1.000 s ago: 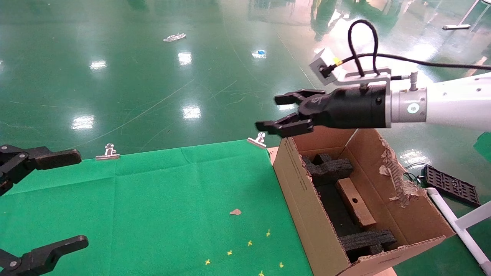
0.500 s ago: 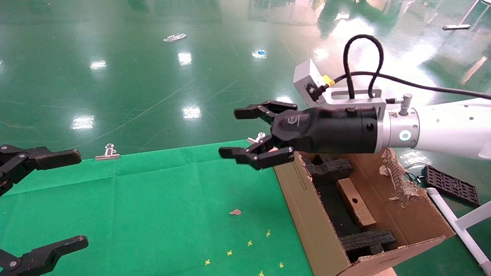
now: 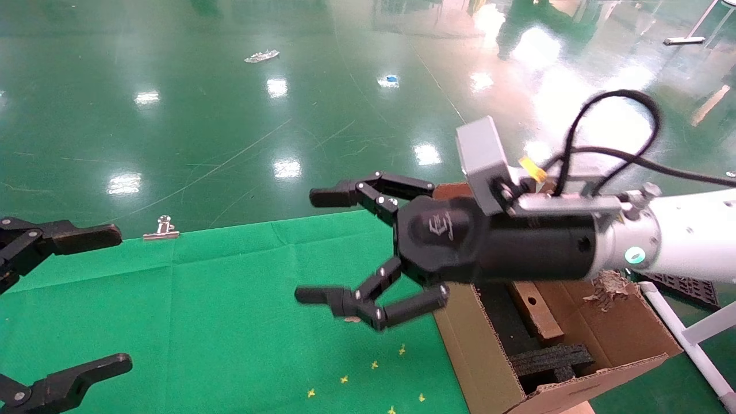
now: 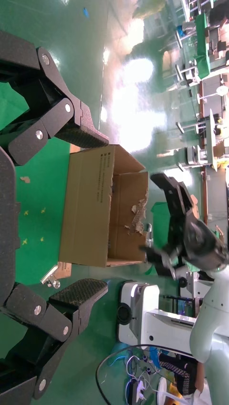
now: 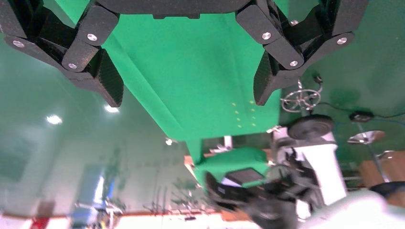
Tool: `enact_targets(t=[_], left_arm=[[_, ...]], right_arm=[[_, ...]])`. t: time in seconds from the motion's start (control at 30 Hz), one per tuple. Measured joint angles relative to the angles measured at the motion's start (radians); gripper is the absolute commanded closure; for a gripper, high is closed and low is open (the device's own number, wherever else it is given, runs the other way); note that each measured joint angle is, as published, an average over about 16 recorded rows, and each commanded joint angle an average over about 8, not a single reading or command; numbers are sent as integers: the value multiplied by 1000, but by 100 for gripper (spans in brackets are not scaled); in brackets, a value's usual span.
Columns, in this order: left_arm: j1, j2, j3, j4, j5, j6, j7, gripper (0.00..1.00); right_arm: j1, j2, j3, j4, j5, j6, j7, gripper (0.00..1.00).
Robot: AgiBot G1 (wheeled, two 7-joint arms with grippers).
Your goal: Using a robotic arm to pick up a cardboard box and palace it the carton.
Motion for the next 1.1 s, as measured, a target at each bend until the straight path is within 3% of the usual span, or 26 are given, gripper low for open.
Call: enact_targets(t=[0.37,1.1], left_arm=[[0,0,0,0,0,0,0,0],[0,0,0,0,0,0,0,0]], right_arm=[[-109,3,122,100,35,-35,-18,0],[-94,3,105,86,29,-30,-17,0]])
